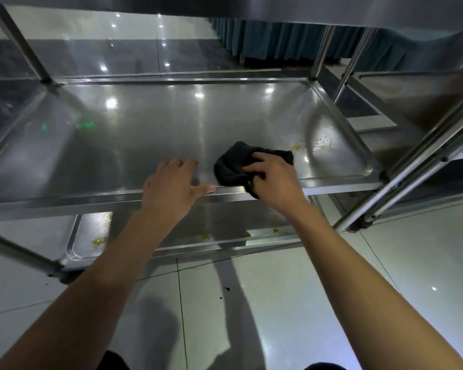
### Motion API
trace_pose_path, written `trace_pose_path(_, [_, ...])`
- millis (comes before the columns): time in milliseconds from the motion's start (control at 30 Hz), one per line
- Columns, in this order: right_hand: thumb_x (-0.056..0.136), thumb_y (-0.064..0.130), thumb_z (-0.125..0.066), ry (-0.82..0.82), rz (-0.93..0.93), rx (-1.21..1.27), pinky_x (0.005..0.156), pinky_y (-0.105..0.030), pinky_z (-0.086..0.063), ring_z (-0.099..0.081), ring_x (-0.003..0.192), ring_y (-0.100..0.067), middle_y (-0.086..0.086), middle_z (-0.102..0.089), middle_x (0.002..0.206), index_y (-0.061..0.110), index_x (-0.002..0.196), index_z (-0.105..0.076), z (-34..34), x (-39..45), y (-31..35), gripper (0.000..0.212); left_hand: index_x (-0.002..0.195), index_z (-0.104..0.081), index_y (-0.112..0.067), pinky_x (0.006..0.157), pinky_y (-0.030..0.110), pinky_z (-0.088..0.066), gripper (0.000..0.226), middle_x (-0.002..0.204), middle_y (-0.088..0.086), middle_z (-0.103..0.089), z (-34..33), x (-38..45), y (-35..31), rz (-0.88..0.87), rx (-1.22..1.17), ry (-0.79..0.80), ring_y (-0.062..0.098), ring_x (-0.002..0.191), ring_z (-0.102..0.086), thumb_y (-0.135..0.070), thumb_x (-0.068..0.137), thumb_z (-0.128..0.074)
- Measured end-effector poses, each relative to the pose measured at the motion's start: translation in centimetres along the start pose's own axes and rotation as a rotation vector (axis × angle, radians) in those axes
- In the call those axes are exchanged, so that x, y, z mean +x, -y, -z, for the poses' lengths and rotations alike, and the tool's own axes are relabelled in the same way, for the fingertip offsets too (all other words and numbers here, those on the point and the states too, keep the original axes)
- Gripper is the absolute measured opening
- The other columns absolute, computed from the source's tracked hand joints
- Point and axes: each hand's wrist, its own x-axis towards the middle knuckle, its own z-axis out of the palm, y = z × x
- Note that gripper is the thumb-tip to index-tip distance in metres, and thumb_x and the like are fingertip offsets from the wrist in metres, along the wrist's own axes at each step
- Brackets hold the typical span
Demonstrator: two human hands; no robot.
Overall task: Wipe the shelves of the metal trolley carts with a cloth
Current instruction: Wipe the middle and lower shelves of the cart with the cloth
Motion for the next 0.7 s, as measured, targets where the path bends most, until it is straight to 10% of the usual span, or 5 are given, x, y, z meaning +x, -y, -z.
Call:
trace_pose_path(433, [0.080, 0.005, -0.052, -0.257, -0.334, -0.048, 0.097, -0.037, -0.047, -0.059, 0.113, -0.029, -0.001, -0.068, 0.121, 0.017, 0.110, -0.076, 5.9, -1.5, -11.3, 0.040, 0.094, -0.075, -0.028, 0.081, 0.047, -0.054, 0.045, 0.100, 0.006, -0.061, -0.7, 0.8, 0.1, -0.027, 0.040, -0.044, 0.034, 0.097, -0.058, -0.065, 0.089, -0.051])
trace_pose_path(700, [0.086, 0.011, -0.052, -0.136, -0.439, -0.137, 0.112, -0.041, -0.035, -0.044, 0.138, -0.029, -0.003, -0.050, 0.150, 0.027, 0.127, -0.069, 6.8, 0.3, -12.7, 0.047, 0.095, -0.071, -0.031, 0.081, 0.038, -0.049, 0.055, 0.113, -0.004, -0.065, -0.1, 1.3, 0.5, -0.108, 0.006, 0.012, 0.027, 0.106, -0.055, -0.078, 0.081, -0.047])
